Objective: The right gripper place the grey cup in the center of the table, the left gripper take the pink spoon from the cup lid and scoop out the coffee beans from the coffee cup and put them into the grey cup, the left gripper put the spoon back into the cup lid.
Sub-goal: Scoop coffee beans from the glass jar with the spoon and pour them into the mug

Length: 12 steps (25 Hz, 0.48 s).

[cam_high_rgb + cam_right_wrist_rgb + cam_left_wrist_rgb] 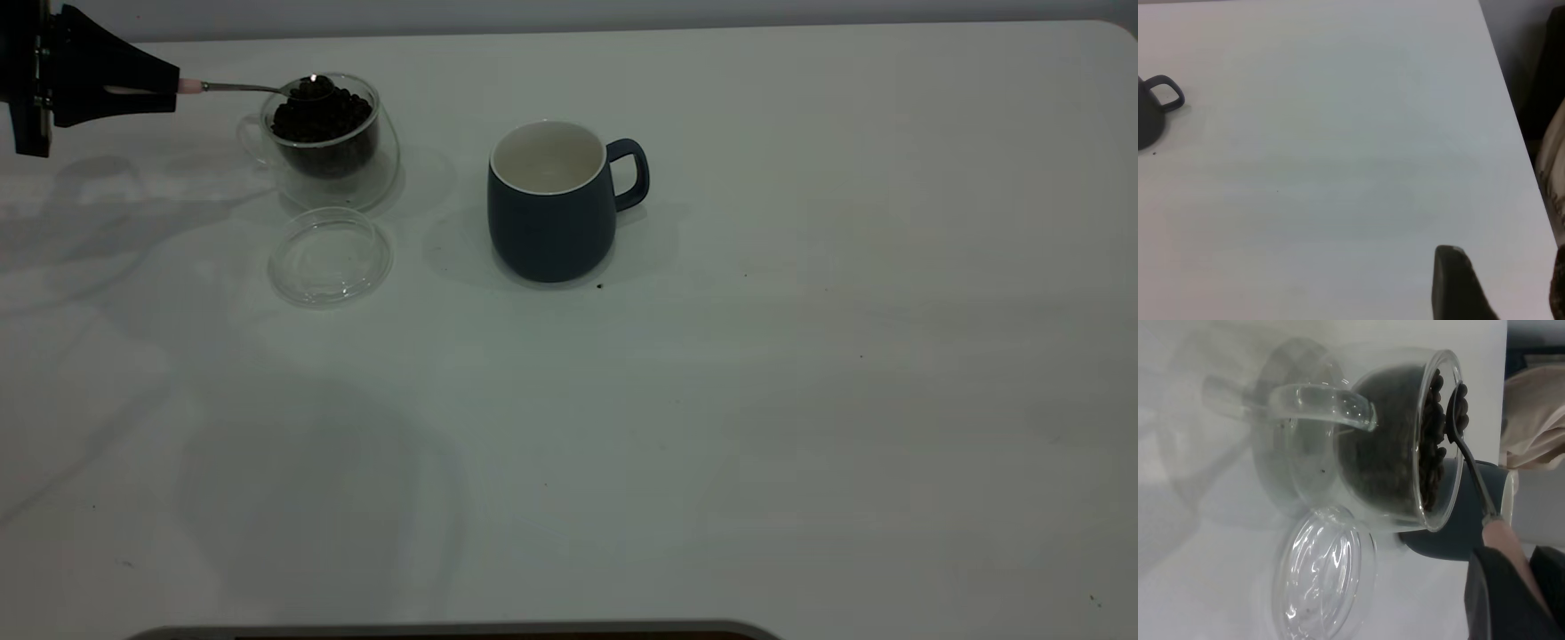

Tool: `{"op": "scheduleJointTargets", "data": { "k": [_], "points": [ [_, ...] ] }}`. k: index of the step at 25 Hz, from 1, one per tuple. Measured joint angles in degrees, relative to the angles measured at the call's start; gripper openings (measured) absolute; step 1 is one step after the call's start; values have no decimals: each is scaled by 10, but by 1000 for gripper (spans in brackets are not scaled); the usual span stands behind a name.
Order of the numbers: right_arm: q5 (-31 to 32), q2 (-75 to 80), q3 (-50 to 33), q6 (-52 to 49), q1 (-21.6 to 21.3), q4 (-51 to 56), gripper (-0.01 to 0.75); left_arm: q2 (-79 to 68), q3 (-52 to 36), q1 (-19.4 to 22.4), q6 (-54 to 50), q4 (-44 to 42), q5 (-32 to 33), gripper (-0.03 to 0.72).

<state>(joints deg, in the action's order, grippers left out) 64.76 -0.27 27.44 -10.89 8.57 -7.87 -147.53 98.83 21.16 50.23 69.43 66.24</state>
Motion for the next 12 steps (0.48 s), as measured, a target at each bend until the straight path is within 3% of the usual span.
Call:
{"op": "scheduleJointTargets", "data": {
  "k": [12],
  "points": [
    [0, 0, 0, 0, 0, 0, 372, 1, 0, 0, -23, 0, 0, 126]
  ]
}}
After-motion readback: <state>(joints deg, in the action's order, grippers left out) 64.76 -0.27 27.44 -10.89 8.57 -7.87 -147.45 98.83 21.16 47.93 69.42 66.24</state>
